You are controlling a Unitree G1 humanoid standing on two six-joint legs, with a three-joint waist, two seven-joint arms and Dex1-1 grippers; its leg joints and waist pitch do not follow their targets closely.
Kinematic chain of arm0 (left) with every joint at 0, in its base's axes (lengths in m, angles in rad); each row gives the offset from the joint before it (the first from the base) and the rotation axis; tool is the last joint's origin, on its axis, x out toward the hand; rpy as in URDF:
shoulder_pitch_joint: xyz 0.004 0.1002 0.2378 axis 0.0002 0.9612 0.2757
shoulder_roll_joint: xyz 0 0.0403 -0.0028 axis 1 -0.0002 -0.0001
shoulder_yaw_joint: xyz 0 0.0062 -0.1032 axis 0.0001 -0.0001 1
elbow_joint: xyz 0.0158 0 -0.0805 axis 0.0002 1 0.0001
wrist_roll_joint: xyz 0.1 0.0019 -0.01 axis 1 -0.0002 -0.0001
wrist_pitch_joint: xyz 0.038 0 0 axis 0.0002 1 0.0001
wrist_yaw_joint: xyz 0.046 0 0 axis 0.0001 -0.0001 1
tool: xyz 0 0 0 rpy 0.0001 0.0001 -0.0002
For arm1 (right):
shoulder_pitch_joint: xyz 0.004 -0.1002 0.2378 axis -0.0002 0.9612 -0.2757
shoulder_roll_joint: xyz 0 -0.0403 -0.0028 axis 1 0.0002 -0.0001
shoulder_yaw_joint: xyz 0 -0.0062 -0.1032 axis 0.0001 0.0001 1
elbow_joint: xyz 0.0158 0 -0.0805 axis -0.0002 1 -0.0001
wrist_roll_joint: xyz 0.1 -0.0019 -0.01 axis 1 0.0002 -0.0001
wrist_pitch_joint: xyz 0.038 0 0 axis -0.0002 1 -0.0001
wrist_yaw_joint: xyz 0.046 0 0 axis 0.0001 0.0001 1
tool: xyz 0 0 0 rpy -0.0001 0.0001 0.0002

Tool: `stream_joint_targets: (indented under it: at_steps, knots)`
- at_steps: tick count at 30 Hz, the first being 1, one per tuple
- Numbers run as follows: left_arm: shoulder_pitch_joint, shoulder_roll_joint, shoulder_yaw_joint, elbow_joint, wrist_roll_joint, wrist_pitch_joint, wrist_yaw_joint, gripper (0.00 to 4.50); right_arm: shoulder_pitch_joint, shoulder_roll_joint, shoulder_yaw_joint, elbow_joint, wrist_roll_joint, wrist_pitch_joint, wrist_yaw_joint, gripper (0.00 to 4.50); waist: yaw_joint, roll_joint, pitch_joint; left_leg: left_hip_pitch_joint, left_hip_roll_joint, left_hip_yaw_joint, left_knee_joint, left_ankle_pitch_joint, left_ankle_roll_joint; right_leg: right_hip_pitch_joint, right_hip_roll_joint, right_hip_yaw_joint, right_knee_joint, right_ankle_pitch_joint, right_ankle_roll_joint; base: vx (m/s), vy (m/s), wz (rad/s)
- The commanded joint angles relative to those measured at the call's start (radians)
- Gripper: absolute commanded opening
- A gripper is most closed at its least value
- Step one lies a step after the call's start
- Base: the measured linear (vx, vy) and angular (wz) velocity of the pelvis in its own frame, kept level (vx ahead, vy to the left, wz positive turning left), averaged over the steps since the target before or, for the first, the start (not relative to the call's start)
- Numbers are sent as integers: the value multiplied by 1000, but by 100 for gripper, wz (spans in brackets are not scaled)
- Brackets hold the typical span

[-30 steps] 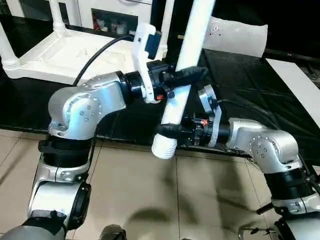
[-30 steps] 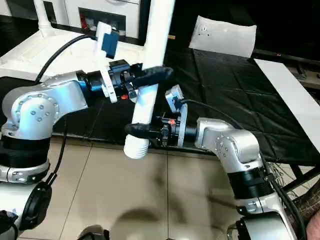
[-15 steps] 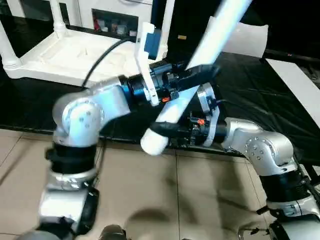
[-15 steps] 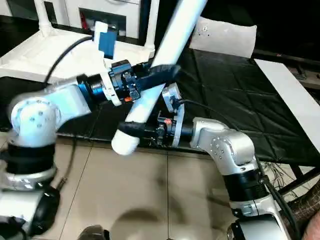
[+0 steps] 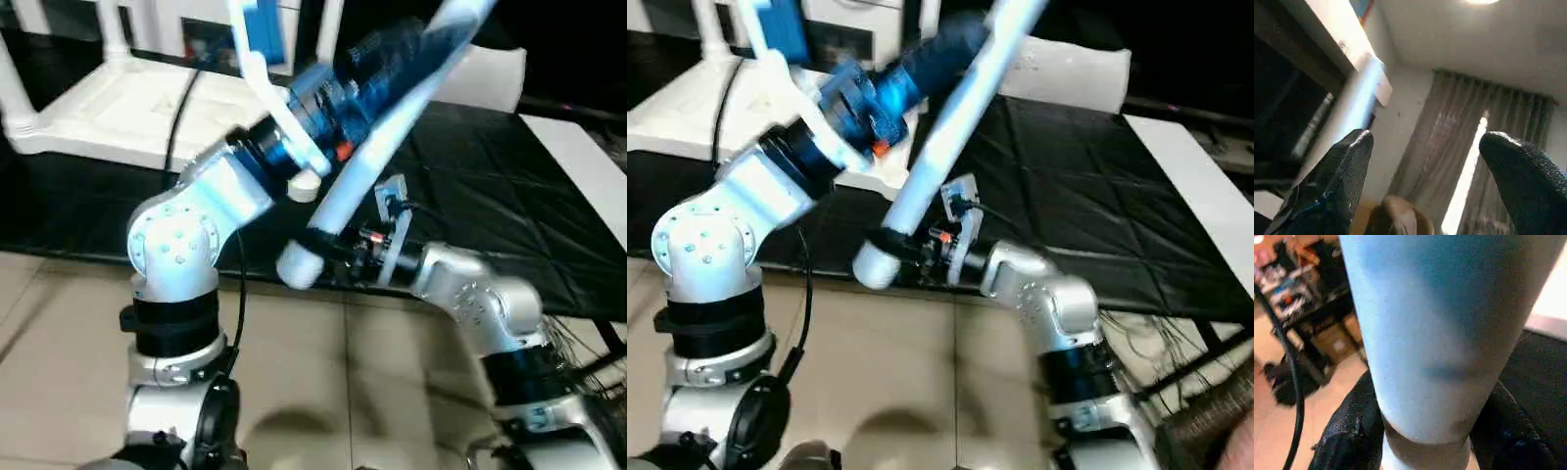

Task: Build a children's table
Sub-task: Pick table leg

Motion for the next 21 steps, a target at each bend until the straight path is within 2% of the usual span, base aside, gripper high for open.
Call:
stream_joint_targets:
  at_steps: [1,3,4,5,6,7,8,9,10,11,12,13,14,15,16,17,18,19,20,21]
  knots:
    - [43,13,6,-11,76,-45,37,419,15,-5,-53,-46,11,-28,-42,191,-6,19,-79,18,46,-14,-79,-234,-69,46,-79,60,-92,-266,-74,0,0,0]
    - [76,24,10,-26,116,-45,77,419,34,-3,-65,-75,-11,-49,-84,191,-8,25,-79,20,47,-14,-80,-239,-76,44,-77,61,-91,-265,-51,0,0,0]
    - [98,39,1,-38,141,-33,98,419,49,-5,-67,-96,-31,-61,-111,191,-9,27,-82,20,45,-14,-78,-237,-75,46,-75,60,-89,-260,-52,0,0,0]
    - [123,61,-14,-51,172,-22,114,419,64,-10,-66,-117,-54,-73,-136,191,-6,38,-84,22,47,-18,-81,-230,-82,44,-75,59,-86,-244,-46,0,0,0]
    - [147,86,-33,-64,204,-12,123,419,77,-15,-63,-137,-76,-83,-159,191,-12,29,-81,20,46,-17,-81,-231,-82,44,-72,59,-86,-233,-45,0,0,0]
    - [186,120,-58,-84,248,-10,126,419,98,-22,-61,-163,-112,-86,-205,191,-12,38,-82,25,46,-18,-82,-238,-87,40,-71,59,-85,-235,-46,0,0,0]
    - [251,165,-88,-113,305,-15,143,419,135,-31,-55,-206,-166,-95,-256,191,-17,34,-81,25,47,-16,-84,-244,-86,40,-70,61,-86,-235,-50,0,0,0]
    - [329,215,-122,-145,377,-35,163,419,180,-37,-52,-254,-213,-86,-311,191,-17,42,-79,26,50,-18,-87,-247,-94,38,-69,61,-87,-227,-42,0,0,0]
    - [368,235,-134,-156,424,-60,179,419,203,-36,-55,-279,-229,-75,-339,191,-18,45,-76,26,49,-19,-88,-254,-96,38,-67,61,-87,-228,-38,0,0,0]
    - [417,259,-148,-159,492,-101,204,419,230,-25,-67,-311,-233,-53,-376,191,-24,42,-75,26,45,-15,-89,-280,-92,38,-63,62,-91,-253,-29,0,0,0]
    - [417,259,-148,-159,492,-101,204,419,230,-25,-67,-311,-233,-53,-376,191,-28,51,-78,29,43,-16,-89,-303,-90,37,-63,64,-94,-277,-26,0,0,0]
    - [472,287,-166,-155,576,-174,211,419,258,-14,-79,-346,-232,-26,-418,191,-31,54,-79,30,40,-19,-88,-314,-82,37,-63,62,-99,-300,-24,0,0,0]
    - [534,299,-155,-157,609,-197,219,419,294,-2,-85,-392,-243,-13,-460,191,-37,58,-75,28,42,-17,-91,-325,-79,34,-63,65,-103,-309,-23,0,0,0]
    - [574,304,-147,-159,623,-208,224,419,320,4,-87,-421,-250,-9,-486,191,-43,58,-74,23,41,-19,-92,-330,-76,36,-65,63,-105,-323,-21,0,0,0]
    - [612,313,-141,-159,651,-238,238,419,347,13,-84,-447,-260,-8,-509,191,-46,56,-73,25,40,-18,-92,-341,-75,34,-64,63,-107,-337,-19,0,0,0]
    - [646,316,-122,-158,662,-246,258,419,380,44,-96,-472,-268,-23,-548,191,-52,66,-74,26,38,-19,-91,-360,-72,32,-64,63,-109,-361,-18,0,0,0]
    - [677,331,-118,-158,689,-271,280,419,417,76,-109,-498,-279,-47,-586,191,-58,67,-73,27,38,-18,-90,-375,-68,27,-64,64,-112,-377,-23,0,0,0]
    - [685,342,-123,-161,706,-283,287,419,434,85,-114,-509,-285,-64,-597,191,-61,79,-70,28,37,-22,-91,-406,-67,22,-64,62,-120,-411,-22,0,0,0]
    - [680,342,-126,-167,704,-275,290,419,446,80,-109,-512,-296,-90,-591,191,-64,74,-70,30,37,-22,-91,-420,-65,22,-63,61,-123,-427,-19,0,0,0]
    - [675,336,-129,-171,703,-269,294,419,456,77,-106,-516,-297,-99,-586,191,-63,94,-68,37,37,-27,-92,-457,-69,19,-62,60,-127,-441,-20,0,0,0]
